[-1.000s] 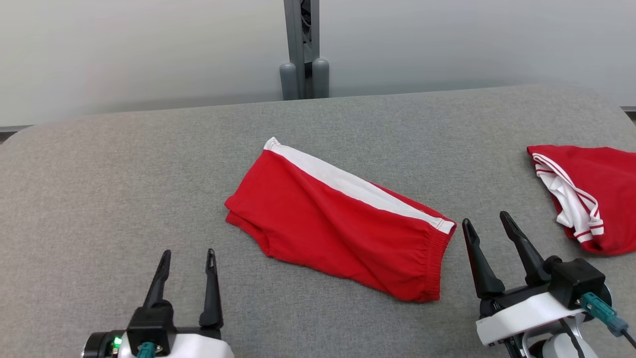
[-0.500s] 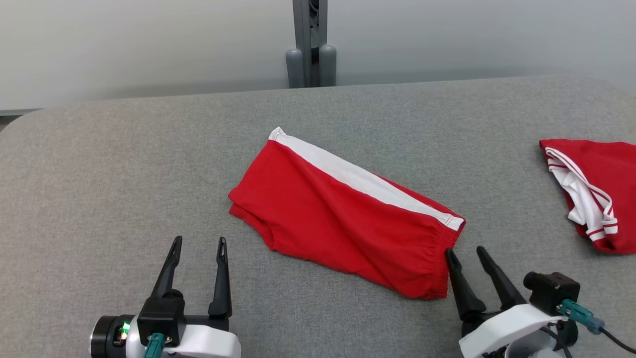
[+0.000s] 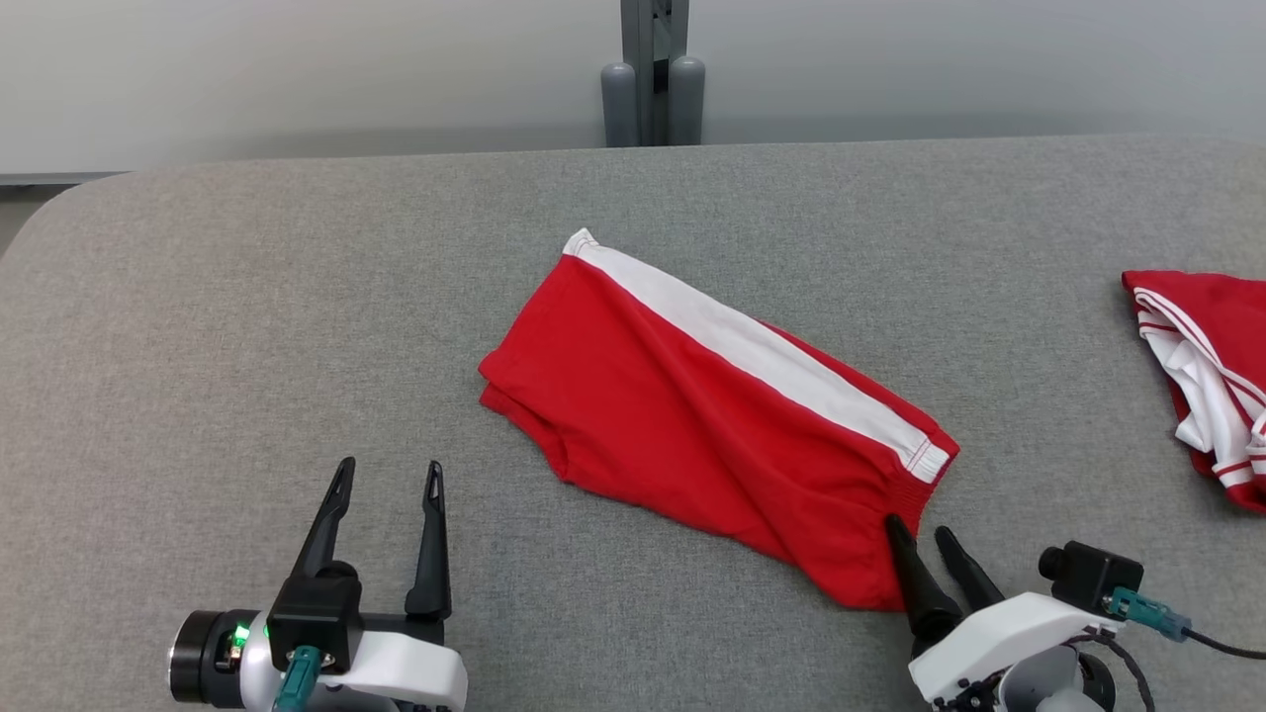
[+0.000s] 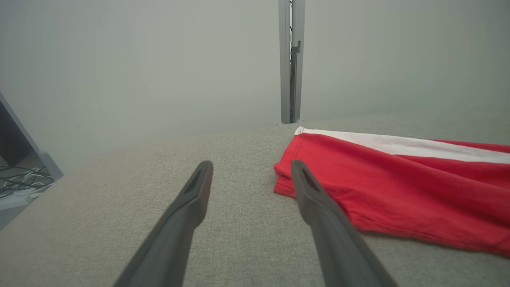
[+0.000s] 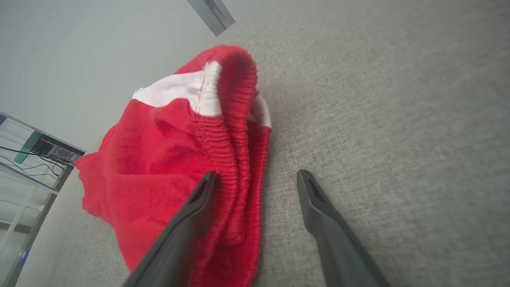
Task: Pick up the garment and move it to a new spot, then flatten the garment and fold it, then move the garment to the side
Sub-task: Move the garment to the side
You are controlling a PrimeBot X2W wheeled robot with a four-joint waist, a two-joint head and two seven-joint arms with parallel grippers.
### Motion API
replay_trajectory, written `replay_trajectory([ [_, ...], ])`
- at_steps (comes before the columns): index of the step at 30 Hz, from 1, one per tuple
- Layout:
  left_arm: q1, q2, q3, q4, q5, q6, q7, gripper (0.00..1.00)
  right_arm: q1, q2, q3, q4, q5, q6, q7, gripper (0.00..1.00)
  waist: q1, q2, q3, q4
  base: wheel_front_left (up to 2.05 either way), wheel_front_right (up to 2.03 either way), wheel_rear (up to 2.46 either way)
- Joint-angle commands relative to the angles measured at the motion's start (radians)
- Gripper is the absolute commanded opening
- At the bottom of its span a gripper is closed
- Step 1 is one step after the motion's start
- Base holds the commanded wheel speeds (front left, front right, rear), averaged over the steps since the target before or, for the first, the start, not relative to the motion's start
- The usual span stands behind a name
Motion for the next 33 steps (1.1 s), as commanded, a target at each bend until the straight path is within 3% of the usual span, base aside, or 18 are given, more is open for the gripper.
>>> replay_trajectory([
  [1, -0.020, -0.005, 0.005, -0.001, 0.009, -0.003, -0.004, 1.00, -0.013, 0.000, 0.008, 0.025, 0.024, 0.000, 0.012, 1.00, 0.0000, 0.0000, 0.002, 0.004, 0.00, 0.00, 0.00],
  [9, -0.024, -0.014, 0.017, -0.003, 0.030, -0.018, -0.004, 1.00, -0.071, 0.009, 0.098, 0.080, 0.174, 0.001, 0.037, 1.00, 0.0000, 0.0000, 0.011, 0.021, 0.00, 0.00, 0.00],
  [10, -0.023, -0.015, 0.018, -0.003, 0.034, -0.017, -0.004, 1.00, -0.077, 0.010, 0.106, 0.086, 0.192, 0.001, 0.037, 0.46, 0.0000, 0.0000, 0.011, 0.023, 0.00, 0.00, 0.00],
  [11, -0.022, -0.016, 0.020, -0.002, 0.034, -0.020, -0.004, 1.00, -0.081, 0.010, 0.112, 0.091, 0.208, 0.002, 0.036, 0.16, 0.0000, 0.0000, 0.011, 0.024, 0.00, 0.00, 0.00],
  [12, -0.022, -0.017, 0.022, -0.001, 0.036, -0.023, -0.004, 1.00, -0.087, 0.010, 0.116, 0.098, 0.216, 0.002, 0.031, 0.00, 0.0000, 0.0000, 0.011, 0.026, 0.00, 0.00, 0.00],
  [17, -0.014, -0.022, 0.030, 0.002, 0.046, -0.026, -0.004, 1.00, -0.114, -0.018, 0.133, 0.128, 0.227, 0.001, -0.003, 0.00, 0.0000, 0.0000, 0.006, 0.028, 0.00, 0.00, 0.00],
  [24, -0.023, -0.031, 0.030, 0.004, 0.053, -0.035, -0.004, 1.00, -0.187, -0.111, 0.158, 0.134, 0.223, 0.000, 0.003, 0.00, 0.0000, 0.0000, 0.012, 0.031, 0.00, 0.00, 0.00],
  [33, -0.059, -0.040, 0.006, 0.012, 0.056, -0.044, -0.004, 1.00, -0.367, -0.303, 0.232, 0.145, 0.183, 0.000, 0.127, 0.00, 0.0000, 0.0000, 0.059, 0.067, 0.00, 0.00, 0.00],
])
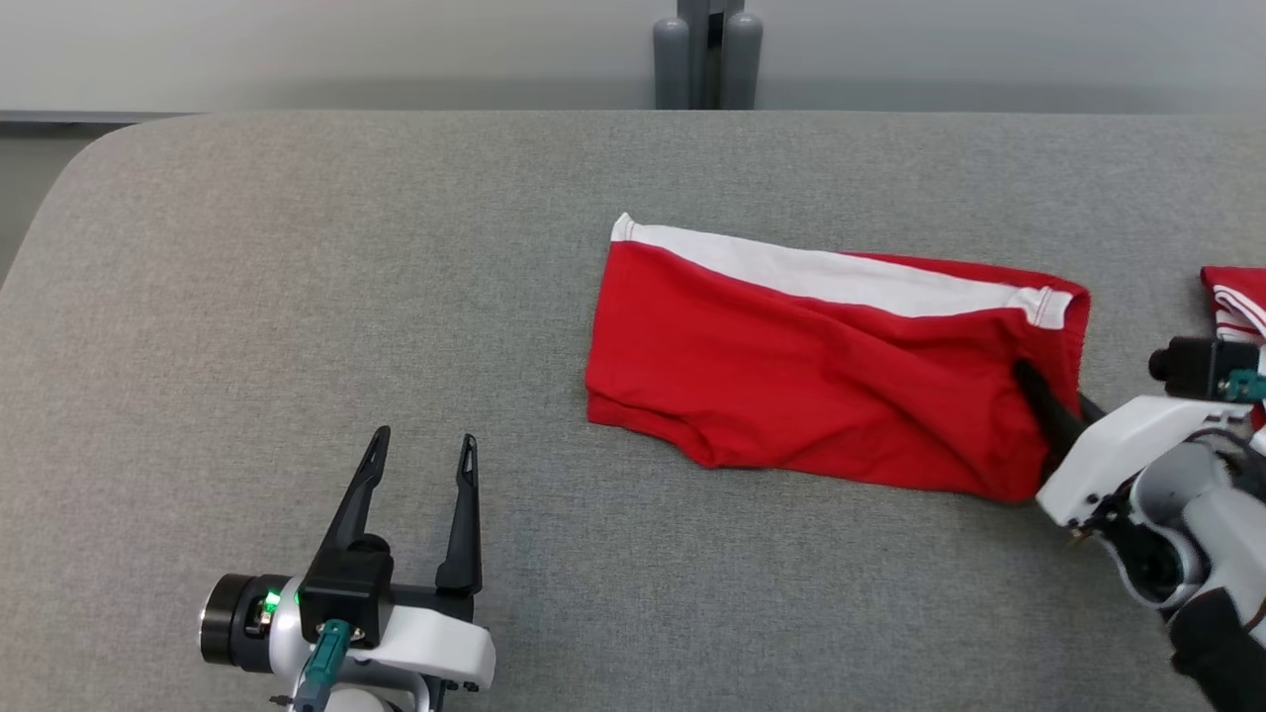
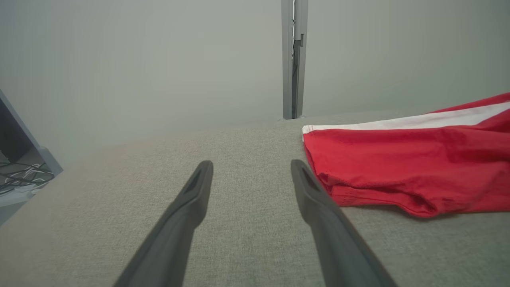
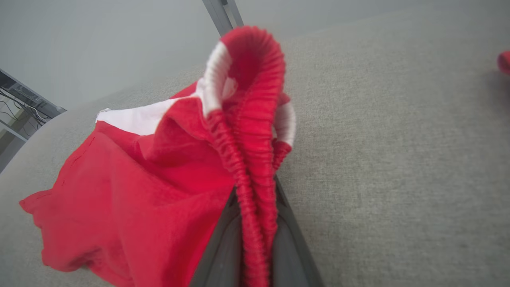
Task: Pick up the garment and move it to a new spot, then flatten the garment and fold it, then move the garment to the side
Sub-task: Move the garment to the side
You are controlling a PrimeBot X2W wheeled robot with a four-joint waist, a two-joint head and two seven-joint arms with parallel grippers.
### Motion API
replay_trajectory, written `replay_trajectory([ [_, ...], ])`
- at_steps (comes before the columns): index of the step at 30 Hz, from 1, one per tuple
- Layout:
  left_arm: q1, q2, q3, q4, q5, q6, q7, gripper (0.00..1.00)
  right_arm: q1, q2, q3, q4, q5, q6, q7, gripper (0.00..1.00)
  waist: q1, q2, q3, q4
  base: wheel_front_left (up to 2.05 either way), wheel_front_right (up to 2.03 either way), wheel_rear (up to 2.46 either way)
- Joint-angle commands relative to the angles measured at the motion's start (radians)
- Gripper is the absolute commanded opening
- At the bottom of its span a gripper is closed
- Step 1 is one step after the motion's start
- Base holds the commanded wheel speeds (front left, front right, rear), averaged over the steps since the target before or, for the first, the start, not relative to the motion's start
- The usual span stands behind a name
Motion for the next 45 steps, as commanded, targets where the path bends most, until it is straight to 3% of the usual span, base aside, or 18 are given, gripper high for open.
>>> replay_trajectory([
  [1, -0.024, 0.005, -0.004, 0.004, 0.008, -0.005, -0.004, 1.00, -0.040, -0.042, 0.014, 0.016, -0.006, 0.000, 0.037, 0.00, 0.0000, -0.0001, 0.016, 0.020, 0.00, 0.00, 0.00],
  [4, -0.035, 0.001, -0.008, 0.010, -0.002, 0.004, -0.004, 1.00, -0.125, -0.118, 0.058, 0.036, 0.001, 0.000, 0.122, 0.00, 0.0000, -0.0001, 0.038, 0.053, 0.00, 0.00, 0.00],
  [10, -0.047, -0.002, -0.021, 0.013, -0.009, 0.003, -0.004, 1.00, -0.221, -0.200, 0.087, 0.084, -0.014, 0.000, 0.169, 0.00, 0.0000, -0.0001, 0.066, 0.096, 0.00, 0.00, 0.00],
  [17, -0.069, -0.005, -0.046, 0.012, -0.020, 0.012, -0.003, 1.00, -0.318, -0.246, 0.149, 0.192, -0.062, 0.000, 0.177, 0.00, 0.0000, -0.0001, 0.091, 0.138, 0.00, 0.00, 0.00],
  [26, -0.073, -0.005, -0.062, 0.026, -0.044, 0.032, -0.003, 1.00, -0.370, -0.208, 0.228, 0.180, -0.016, 0.000, 0.183, 0.00, 0.0000, -0.0001, 0.067, 0.128, 0.00, 0.00, 0.00],
  [36, -0.061, -0.004, -0.027, 0.021, -0.050, 0.032, -0.003, 1.00, -0.399, -0.076, 0.233, 0.047, 0.161, 0.000, 0.301, 0.00, 0.0000, -0.0001, 0.023, 0.100, 0.00, 0.00, 0.00],
  [45, -0.047, -0.005, -0.035, 0.015, -0.073, 0.040, -0.003, 1.00, -0.377, 0.025, 0.231, 0.050, 0.209, 0.000, 0.353, 0.00, 0.0000, -0.0001, 0.029, 0.146, 0.00, 0.00, 0.00],
])
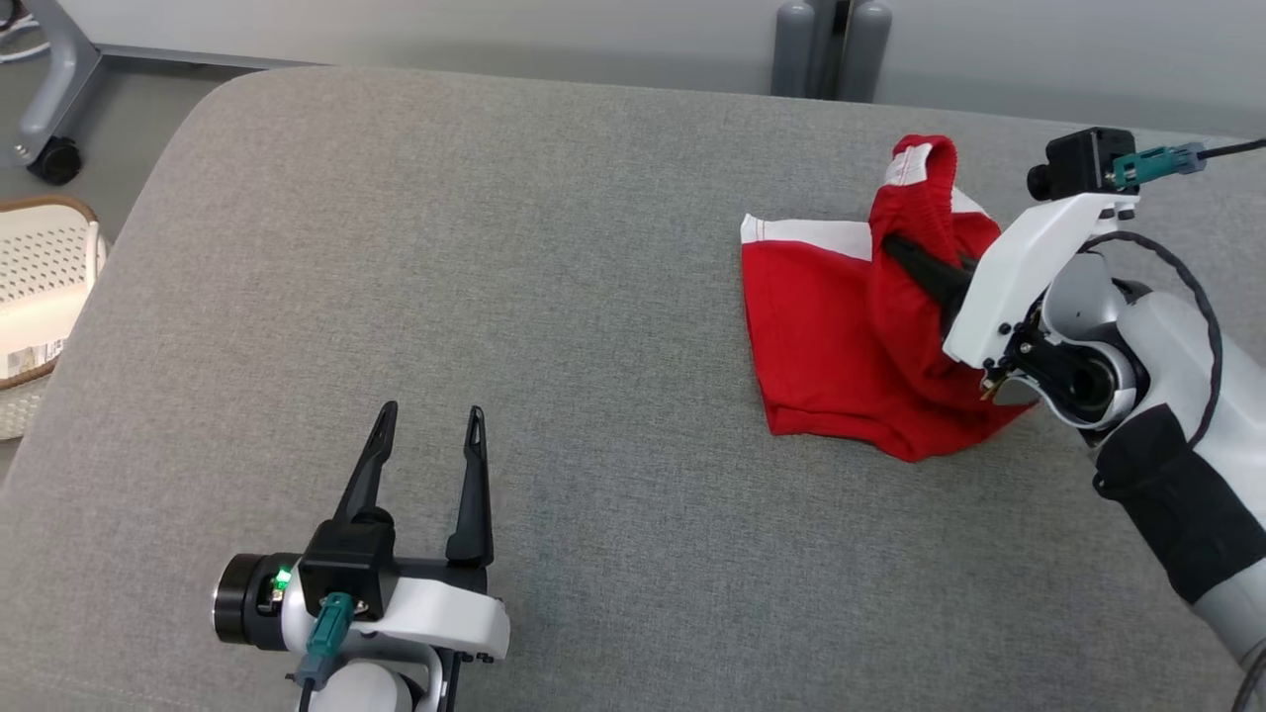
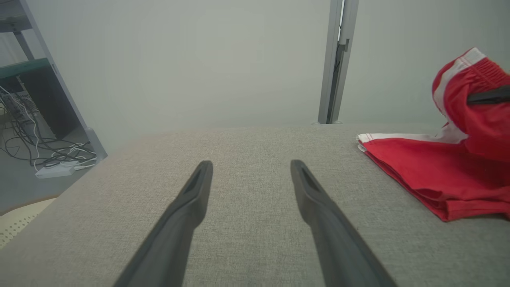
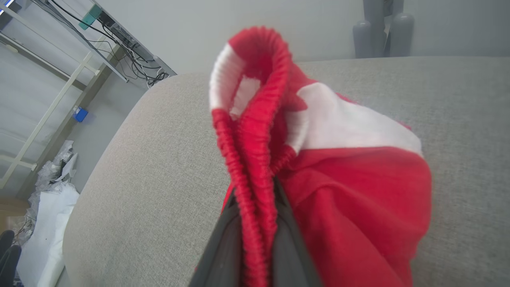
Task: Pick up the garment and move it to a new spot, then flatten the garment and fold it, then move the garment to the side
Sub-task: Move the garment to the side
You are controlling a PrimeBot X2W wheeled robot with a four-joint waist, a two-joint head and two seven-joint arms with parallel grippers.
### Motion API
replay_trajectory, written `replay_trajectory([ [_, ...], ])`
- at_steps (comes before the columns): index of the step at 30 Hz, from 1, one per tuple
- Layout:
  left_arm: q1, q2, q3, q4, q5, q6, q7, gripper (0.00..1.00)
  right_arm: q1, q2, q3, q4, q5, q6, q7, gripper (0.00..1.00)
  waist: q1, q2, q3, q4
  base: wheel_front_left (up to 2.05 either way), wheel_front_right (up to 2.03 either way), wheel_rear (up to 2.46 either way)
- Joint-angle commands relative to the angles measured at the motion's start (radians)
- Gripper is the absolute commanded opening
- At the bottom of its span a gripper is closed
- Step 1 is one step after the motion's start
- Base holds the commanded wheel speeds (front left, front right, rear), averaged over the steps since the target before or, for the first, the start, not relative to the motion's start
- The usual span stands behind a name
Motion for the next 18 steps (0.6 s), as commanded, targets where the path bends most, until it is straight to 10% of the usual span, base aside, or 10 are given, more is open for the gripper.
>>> replay_trajectory([
  [1, 0.008, 0.003, -0.004, -0.001, -0.009, 0.009, -0.002, 1.00, 0.015, 0.022, 0.001, 0.015, -0.004, 0.001, 0.005, 0.00, 0.0000, 0.0000, 0.006, 0.021, 0.00, 0.00, 0.00],
  [12, 0.013, 0.003, -0.030, -0.003, -0.034, 0.024, -0.002, 1.00, 0.022, 0.055, 0.013, 0.114, -0.049, 0.001, -0.039, 0.00, 0.0000, 0.0000, 0.020, 0.089, 0.00, 0.00, 0.00],
  [14, 0.012, 0.003, -0.033, -0.002, -0.036, 0.027, -0.002, 1.00, 0.012, 0.055, 0.009, 0.147, -0.067, 0.001, -0.066, 1.00, 0.0000, 0.0000, 0.021, 0.096, 0.00, 0.00, 0.00],
  [18, 0.011, 0.003, -0.041, 0.003, -0.040, 0.030, -0.003, 1.00, 0.003, 0.084, 0.008, 0.162, -0.068, 0.001, -0.071, 1.00, 0.0000, 0.0000, 0.018, 0.104, 0.00, 0.00, 0.00],
])
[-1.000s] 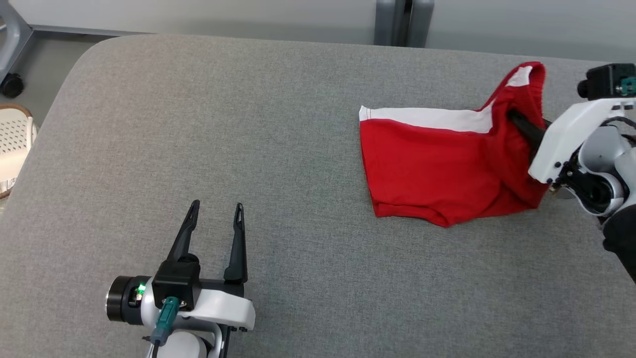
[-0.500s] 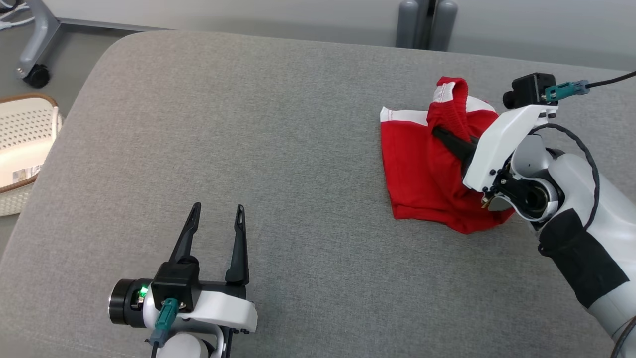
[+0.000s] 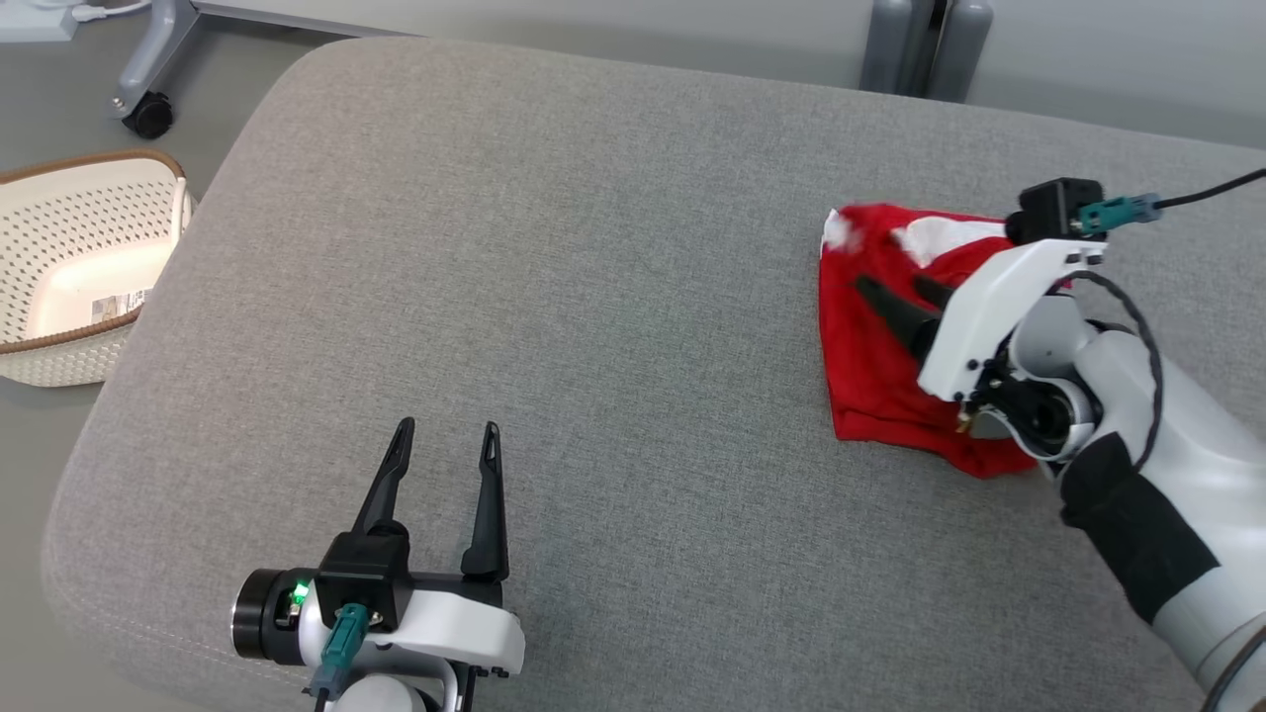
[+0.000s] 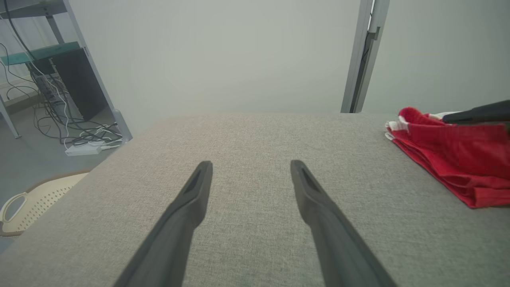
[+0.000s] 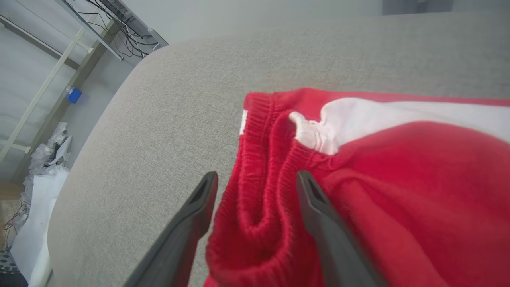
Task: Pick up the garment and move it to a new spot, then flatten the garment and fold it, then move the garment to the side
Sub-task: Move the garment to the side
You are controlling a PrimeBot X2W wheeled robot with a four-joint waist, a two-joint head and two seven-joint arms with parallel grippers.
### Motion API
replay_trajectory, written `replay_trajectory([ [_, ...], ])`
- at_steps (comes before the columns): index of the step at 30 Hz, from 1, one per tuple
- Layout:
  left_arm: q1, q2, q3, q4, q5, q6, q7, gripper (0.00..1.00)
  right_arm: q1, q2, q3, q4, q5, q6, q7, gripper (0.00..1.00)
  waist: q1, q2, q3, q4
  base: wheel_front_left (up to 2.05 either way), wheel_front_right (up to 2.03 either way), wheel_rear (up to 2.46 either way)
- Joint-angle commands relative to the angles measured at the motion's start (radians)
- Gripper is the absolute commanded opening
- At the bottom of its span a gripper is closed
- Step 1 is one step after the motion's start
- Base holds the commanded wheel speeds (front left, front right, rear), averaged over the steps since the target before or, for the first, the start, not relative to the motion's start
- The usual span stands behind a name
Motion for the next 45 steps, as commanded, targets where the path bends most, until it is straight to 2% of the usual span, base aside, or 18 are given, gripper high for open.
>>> replay_trajectory([
  [1, -0.001, 0.004, 0.002, 0.003, -0.003, 0.006, -0.002, 1.00, -0.008, 0.008, 0.006, -0.012, 0.000, 0.001, 0.001, 1.00, 0.0000, 0.0000, -0.006, 0.000, 0.00, 0.00, 0.00],
  [9, 0.015, 0.003, 0.027, 0.014, 0.009, -0.002, -0.002, 1.00, -0.001, 0.038, 0.041, -0.061, -0.015, 0.001, 0.006, 1.00, 0.0000, 0.0000, -0.060, -0.032, 0.00, 0.00, 0.00],
  [15, 0.020, 0.003, 0.055, 0.011, 0.024, -0.017, -0.003, 1.00, -0.026, 0.017, 0.041, -0.122, -0.049, 0.001, -0.049, 1.00, 0.0000, 0.0000, -0.114, -0.082, 0.00, 0.00, 0.00],
  [24, 0.029, 0.004, 0.100, -0.029, 0.021, -0.027, -0.003, 1.00, 0.000, -0.091, 0.061, -0.201, -0.296, 0.001, -0.306, 1.00, 0.0000, 0.0000, -0.183, -0.187, 0.00, 0.00, 0.00],
  [28, 0.033, 0.003, 0.122, -0.048, 0.017, -0.031, -0.002, 1.00, 0.046, -0.125, 0.012, -0.225, -0.403, 0.000, -0.425, 1.00, 0.0000, 0.0000, -0.199, -0.233, 0.00, 0.00, 0.00],
  [30, 0.035, 0.003, 0.132, -0.055, 0.018, -0.031, -0.002, 1.00, 0.087, -0.138, -0.020, -0.243, -0.474, 0.000, -0.462, 1.00, 0.0000, 0.0000, -0.206, -0.252, 0.00, 0.00, 0.00],
  [31, 0.035, 0.003, 0.132, -0.055, 0.018, -0.031, -0.002, 1.00, 0.087, -0.138, -0.020, -0.243, -0.474, 0.000, -0.462, 1.00, 0.0000, 0.0000, -0.206, -0.252, 0.00, 0.00, 0.00],
  [32, 0.036, 0.003, 0.137, -0.059, 0.022, -0.032, -0.002, 1.00, 0.109, -0.141, -0.048, -0.251, -0.508, 0.000, -0.474, 1.00, 0.0000, 0.0000, -0.208, -0.262, 0.00, 0.00, 0.00],
  [34, 0.045, 0.003, 0.146, -0.085, 0.032, -0.024, -0.002, 1.00, 0.211, -0.124, -0.168, -0.291, -0.589, 0.001, -0.492, 1.00, 0.0000, 0.0000, -0.215, -0.287, 0.00, 0.00, 0.00],
  [37, 0.051, 0.004, 0.151, -0.097, 0.041, -0.020, -0.002, 1.00, 0.329, -0.092, -0.317, -0.399, -0.697, 0.000, -0.494, 1.00, 0.0000, 0.0000, -0.214, -0.307, 0.00, 0.00, 0.00],
  [42, 0.073, 0.004, 0.155, -0.100, 0.023, -0.008, -0.002, 1.00, 0.572, 0.023, -0.545, -0.590, -0.858, 0.000, -0.493, 1.00, 0.0000, 0.0000, -0.204, -0.330, 0.00, 0.00, 0.00],
  [45, 0.088, 0.004, 0.145, -0.096, 0.028, -0.003, -0.002, 1.00, 0.673, 0.093, -0.624, -0.641, -0.914, 0.000, -0.493, 1.00, 0.0000, 0.0000, -0.197, -0.338, 0.00, 0.00, 0.00],
])
